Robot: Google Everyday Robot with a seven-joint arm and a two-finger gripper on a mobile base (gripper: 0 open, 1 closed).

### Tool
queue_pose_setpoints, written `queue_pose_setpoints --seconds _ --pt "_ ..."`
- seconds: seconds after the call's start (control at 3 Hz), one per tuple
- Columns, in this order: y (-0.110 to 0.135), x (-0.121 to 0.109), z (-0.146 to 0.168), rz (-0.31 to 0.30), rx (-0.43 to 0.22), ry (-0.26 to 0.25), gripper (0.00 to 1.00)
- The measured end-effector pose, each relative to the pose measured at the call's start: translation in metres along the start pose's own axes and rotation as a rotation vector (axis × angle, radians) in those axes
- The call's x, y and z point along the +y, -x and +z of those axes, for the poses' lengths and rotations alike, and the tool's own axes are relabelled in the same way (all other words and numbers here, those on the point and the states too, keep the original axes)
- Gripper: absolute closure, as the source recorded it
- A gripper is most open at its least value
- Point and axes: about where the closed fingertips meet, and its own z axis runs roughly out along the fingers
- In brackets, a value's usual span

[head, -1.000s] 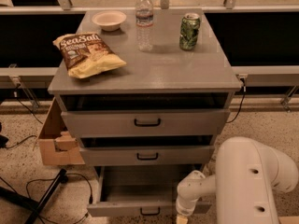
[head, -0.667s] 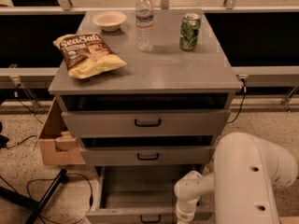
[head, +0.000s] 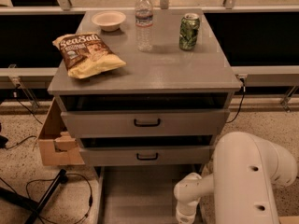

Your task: Open bottom drawer

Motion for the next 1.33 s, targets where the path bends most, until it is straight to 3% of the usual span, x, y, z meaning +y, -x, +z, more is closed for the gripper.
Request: queue_pose_setpoints --seconds 0.67,1.0,1.33 --pt "-0.0002 0.0001 0.0004 0.0 0.0 0.001 0.15" --pt "-0.0007 0.0012 0.0018 0.0 0.001 0.004 0.0" --pt "-0.0007 0.0012 0.0018 0.0 0.001 0.004 0.0"
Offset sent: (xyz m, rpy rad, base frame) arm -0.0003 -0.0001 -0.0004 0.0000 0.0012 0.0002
